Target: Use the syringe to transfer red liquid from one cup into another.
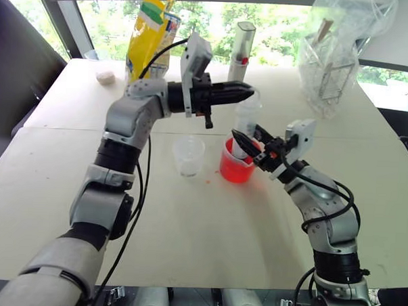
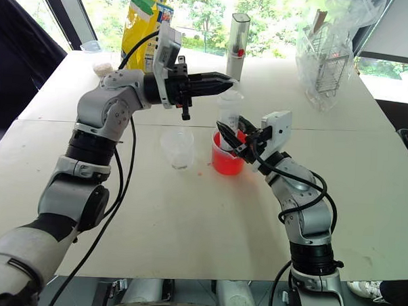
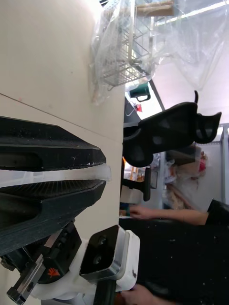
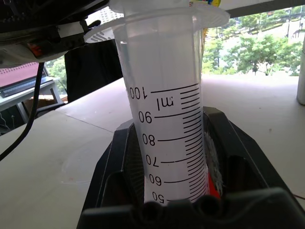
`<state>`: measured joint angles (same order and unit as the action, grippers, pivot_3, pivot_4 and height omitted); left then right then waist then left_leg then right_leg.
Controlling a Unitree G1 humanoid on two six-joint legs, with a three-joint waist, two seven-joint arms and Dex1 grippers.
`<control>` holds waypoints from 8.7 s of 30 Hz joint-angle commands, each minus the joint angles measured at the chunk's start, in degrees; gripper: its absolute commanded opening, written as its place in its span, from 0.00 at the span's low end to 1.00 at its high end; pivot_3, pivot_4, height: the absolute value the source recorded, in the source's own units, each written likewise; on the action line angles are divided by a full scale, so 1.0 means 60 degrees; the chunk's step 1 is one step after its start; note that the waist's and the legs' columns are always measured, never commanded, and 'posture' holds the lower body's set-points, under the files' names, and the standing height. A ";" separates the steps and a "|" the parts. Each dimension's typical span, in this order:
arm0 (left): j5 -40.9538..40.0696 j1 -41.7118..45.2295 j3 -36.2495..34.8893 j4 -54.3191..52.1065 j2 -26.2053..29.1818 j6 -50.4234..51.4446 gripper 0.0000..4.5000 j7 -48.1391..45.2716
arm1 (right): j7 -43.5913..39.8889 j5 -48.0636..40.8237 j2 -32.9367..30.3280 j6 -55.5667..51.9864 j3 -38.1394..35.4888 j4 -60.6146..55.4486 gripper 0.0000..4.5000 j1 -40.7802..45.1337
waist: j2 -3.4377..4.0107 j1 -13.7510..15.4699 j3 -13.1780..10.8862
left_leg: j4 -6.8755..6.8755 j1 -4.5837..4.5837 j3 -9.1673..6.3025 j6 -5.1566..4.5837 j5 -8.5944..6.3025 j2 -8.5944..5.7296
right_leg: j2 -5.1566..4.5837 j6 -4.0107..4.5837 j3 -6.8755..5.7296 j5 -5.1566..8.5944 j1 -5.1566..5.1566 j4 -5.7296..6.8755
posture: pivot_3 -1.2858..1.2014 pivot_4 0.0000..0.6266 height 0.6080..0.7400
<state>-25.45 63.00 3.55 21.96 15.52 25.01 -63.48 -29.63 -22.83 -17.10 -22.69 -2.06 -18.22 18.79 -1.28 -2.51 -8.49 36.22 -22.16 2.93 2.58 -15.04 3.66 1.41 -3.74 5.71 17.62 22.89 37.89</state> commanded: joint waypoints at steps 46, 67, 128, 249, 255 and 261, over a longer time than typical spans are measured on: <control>-0.0139 0.1382 -0.0767 0.0501 0.0208 -0.0973 0.19 0.0285 | -0.0300 -0.0047 -0.0146 0.0539 0.0305 0.0322 0.30 0.0062 | 0.0000 -0.0009 0.0000 | 0.0001 0.0003 0.0002 0.0000 0.0000 0.0000 | 0.0004 0.0000 0.0000 0.0000 0.0000 0.0003 | 0.52 0.24 1.00; -0.1189 -0.0541 -0.2292 -0.2249 0.1977 0.0777 0.99 0.1323 | -0.0115 -0.0361 -0.0176 0.0331 -0.0114 0.0068 0.30 0.1302 | 0.0002 -0.0055 0.0000 | -0.0003 0.0028 -0.0010 0.0002 0.0001 0.0017 | 0.0010 0.0001 0.0020 0.0001 -0.0001 0.0029 | 0.52 0.24 1.00; -0.2687 -0.2464 -0.2220 -0.4721 0.3602 0.2749 0.03 0.1983 | -0.1980 0.0660 0.1972 0.2644 0.1732 0.3989 0.30 0.3163 | -0.0001 -0.0047 0.0002 | 0.0000 0.0034 -0.0007 0.0008 0.0004 0.0012 | -0.0020 0.0002 0.0008 0.0000 -0.0009 0.0031 | 0.52 0.24 1.00; -0.3454 -0.7635 -0.3012 -0.8349 0.4283 0.2672 0.98 0.3578 | -0.0006 0.0015 -0.3279 -1.0346 0.0885 0.7048 0.30 0.7136 | 0.0004 -0.0249 -0.0005 | -0.0049 -0.0035 0.0015 0.0001 0.0000 0.0014 | -0.0033 0.0011 0.0052 0.0003 0.0061 -0.0037 | 0.52 0.24 1.00; -0.3548 -0.7581 -0.3048 -0.8433 0.4408 0.2822 0.98 0.3675 | -0.0108 0.0364 -0.3228 -1.0006 0.1434 0.7306 0.30 0.6331 | 0.0002 -0.0248 -0.0003 | -0.0044 -0.0032 0.0010 0.0001 0.0000 0.0014 | -0.0027 0.0009 0.0047 0.0002 0.0056 -0.0038 | 0.52 0.24 1.00; -0.3527 -0.7582 -0.2974 -0.8502 0.4438 0.2891 1.00 0.3736 | -0.0157 0.0425 -0.3128 -1.0009 0.1409 0.7158 0.60 0.6012 | -0.0007 -0.0247 0.0004 | -0.0038 -0.0022 0.0008 0.0001 0.0000 0.0012 | -0.0023 0.0008 0.0045 0.0002 0.0040 -0.0038 | 0.52 0.24 1.00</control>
<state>-45.78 16.51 -14.05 -27.27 41.38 42.32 -41.11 -30.41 -20.52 -36.05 -82.35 6.49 25.51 55.27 -1.32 -3.99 -8.47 36.00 -22.29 2.96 2.59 -15.04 3.74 1.27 -3.69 5.98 17.63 23.12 37.66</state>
